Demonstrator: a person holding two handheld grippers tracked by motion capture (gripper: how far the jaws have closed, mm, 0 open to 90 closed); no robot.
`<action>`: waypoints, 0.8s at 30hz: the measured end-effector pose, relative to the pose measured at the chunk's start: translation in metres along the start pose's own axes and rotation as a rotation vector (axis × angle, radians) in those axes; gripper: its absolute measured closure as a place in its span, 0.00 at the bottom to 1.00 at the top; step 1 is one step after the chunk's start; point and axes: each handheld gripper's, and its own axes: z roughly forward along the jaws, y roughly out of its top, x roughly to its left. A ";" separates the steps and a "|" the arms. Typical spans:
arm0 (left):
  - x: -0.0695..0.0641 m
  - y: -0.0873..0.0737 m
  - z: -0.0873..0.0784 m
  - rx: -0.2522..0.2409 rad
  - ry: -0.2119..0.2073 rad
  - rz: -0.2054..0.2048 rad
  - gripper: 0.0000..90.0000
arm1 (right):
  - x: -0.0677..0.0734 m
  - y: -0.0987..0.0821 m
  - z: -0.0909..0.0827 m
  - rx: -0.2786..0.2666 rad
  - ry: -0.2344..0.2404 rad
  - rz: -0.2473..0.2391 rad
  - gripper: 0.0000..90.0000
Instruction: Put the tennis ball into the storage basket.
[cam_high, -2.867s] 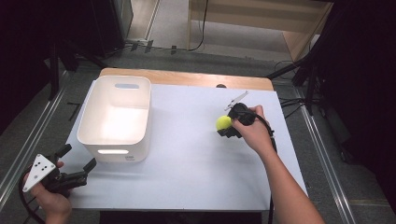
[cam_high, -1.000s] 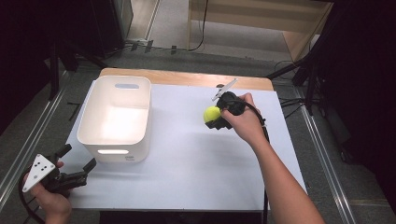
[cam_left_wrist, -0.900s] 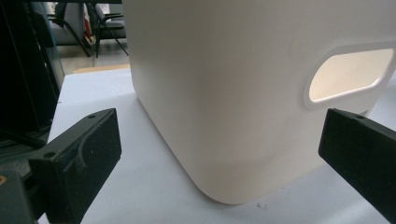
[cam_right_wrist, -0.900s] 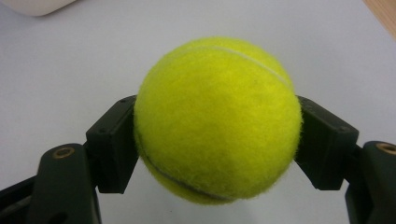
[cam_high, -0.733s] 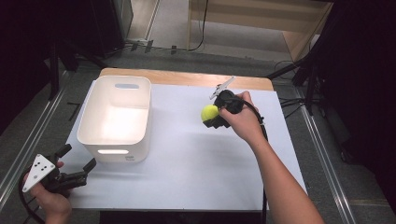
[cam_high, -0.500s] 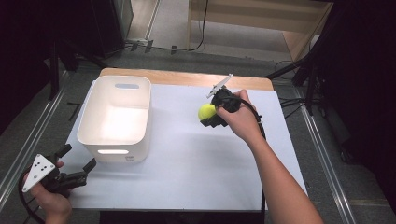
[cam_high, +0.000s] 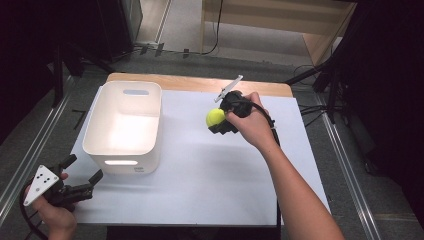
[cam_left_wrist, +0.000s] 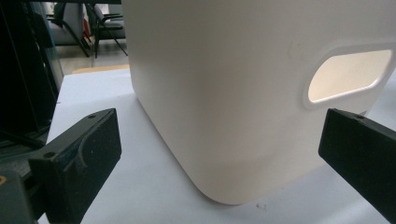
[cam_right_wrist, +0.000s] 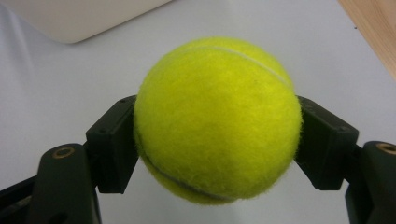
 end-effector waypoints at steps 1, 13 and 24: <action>0.000 0.000 0.000 0.000 0.000 0.000 0.00 | 0.001 0.001 0.000 0.004 0.000 0.001 0.25; 0.000 0.000 0.000 -0.006 -0.004 0.000 0.00 | 0.007 0.021 0.000 -0.004 0.011 -0.027 0.25; 0.001 0.000 0.000 -0.009 -0.006 -0.001 0.00 | 0.013 0.038 0.000 0.001 0.019 -0.052 0.25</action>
